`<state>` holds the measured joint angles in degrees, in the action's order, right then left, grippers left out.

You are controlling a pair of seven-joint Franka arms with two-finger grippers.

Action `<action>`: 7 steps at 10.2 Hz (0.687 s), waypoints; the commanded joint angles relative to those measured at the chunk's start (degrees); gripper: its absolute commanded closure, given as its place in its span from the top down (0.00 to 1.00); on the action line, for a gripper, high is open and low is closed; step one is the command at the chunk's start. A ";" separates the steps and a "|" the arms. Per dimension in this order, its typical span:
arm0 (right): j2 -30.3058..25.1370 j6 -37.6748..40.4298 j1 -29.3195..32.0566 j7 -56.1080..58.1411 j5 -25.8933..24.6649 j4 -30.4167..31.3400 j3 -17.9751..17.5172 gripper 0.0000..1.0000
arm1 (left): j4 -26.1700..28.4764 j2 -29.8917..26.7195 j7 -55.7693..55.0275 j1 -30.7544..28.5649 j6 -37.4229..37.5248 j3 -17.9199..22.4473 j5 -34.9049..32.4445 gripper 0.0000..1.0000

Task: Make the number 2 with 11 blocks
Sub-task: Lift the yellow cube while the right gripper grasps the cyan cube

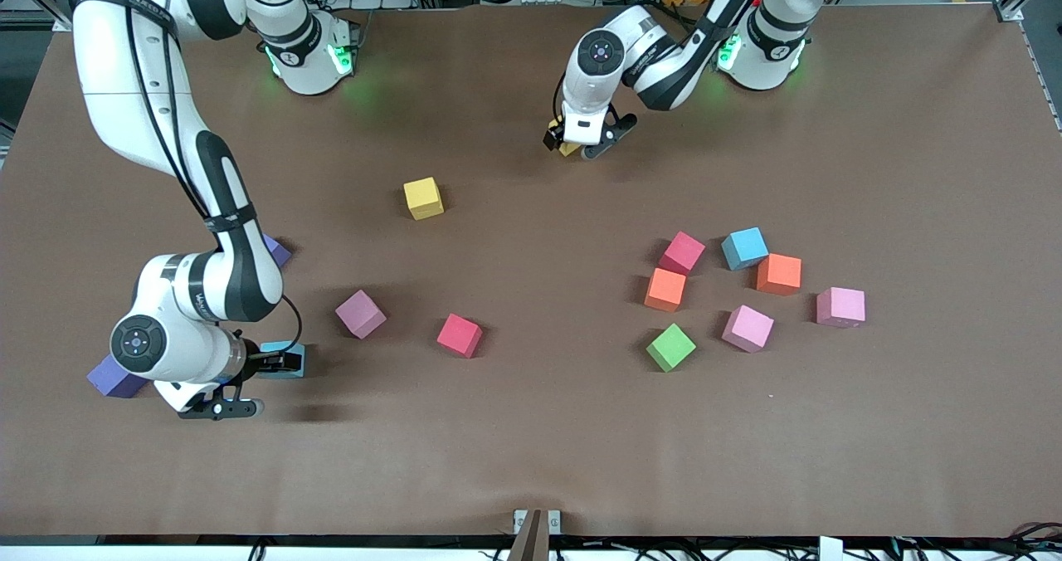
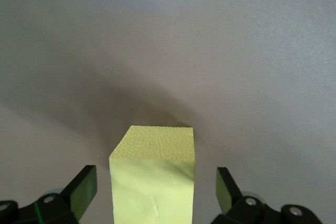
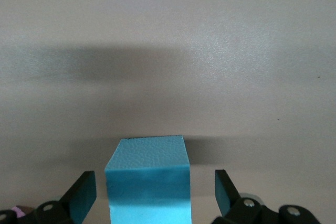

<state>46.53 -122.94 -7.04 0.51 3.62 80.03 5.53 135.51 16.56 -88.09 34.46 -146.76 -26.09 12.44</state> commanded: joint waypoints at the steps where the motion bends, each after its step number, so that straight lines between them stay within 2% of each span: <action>1: 1.29 -0.28 0.10 0.90 1.04 -0.67 -0.08 1.00 | -0.42 0.40 -0.94 1.22 -0.72 -0.28 0.39 1.00; 5: 1.29 -0.11 0.01 0.90 2.18 0.65 -0.08 0.99 | -0.07 1.10 -1.12 1.31 -2.03 -2.21 0.39 1.00; 7: 1.29 -0.11 0.01 0.90 2.27 1.00 -0.08 0.80 | -0.15 1.71 -1.12 1.14 -2.39 -2.21 0.48 1.00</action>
<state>47.96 -122.98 -7.06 0.53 4.79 80.59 5.50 135.50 17.48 -88.15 35.52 -147.98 -28.03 12.44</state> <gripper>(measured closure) 0.093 0.000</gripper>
